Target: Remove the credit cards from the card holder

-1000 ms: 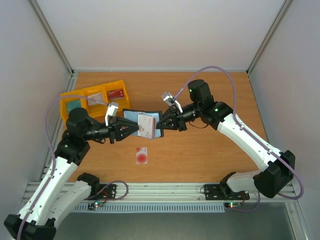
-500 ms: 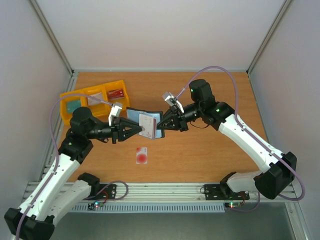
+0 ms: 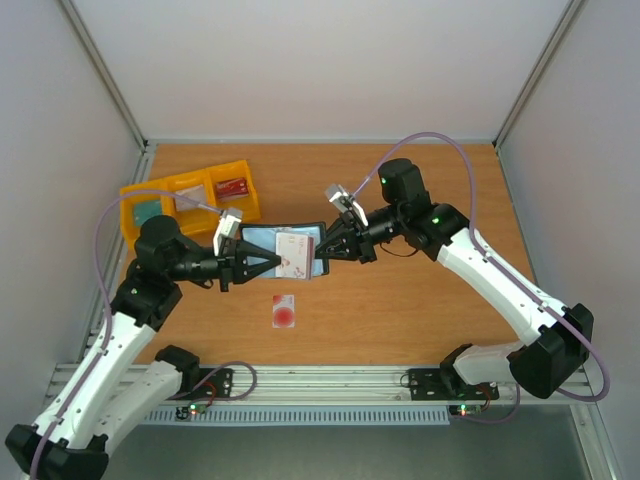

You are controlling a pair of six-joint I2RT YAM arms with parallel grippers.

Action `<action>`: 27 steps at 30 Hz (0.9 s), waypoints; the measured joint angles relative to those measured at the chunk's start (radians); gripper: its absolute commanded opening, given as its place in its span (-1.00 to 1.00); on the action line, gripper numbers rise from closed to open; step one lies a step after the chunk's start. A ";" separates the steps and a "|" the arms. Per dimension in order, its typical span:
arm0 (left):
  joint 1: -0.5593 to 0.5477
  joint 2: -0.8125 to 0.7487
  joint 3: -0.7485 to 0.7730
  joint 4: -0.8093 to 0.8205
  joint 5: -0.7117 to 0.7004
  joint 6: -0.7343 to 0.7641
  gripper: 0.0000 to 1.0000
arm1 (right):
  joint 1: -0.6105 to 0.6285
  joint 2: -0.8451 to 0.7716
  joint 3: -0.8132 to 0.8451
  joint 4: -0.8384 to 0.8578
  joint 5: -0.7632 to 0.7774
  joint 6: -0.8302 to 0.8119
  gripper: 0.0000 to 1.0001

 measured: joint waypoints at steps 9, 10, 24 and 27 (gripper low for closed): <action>0.045 -0.034 0.045 -0.134 -0.048 0.091 -1.00 | -0.033 0.000 -0.001 0.001 0.012 -0.012 -0.98; 0.050 -0.037 0.048 -0.142 -0.053 0.095 -1.00 | -0.038 -0.001 -0.002 0.001 0.012 -0.012 -0.98; 0.160 -0.047 0.132 -0.304 -0.153 0.164 -1.00 | -0.141 -0.103 -0.066 0.078 0.013 0.037 -0.98; 0.230 -0.027 0.151 -0.356 -0.189 0.165 -0.99 | -0.190 -0.145 -0.137 0.191 0.031 0.113 -0.98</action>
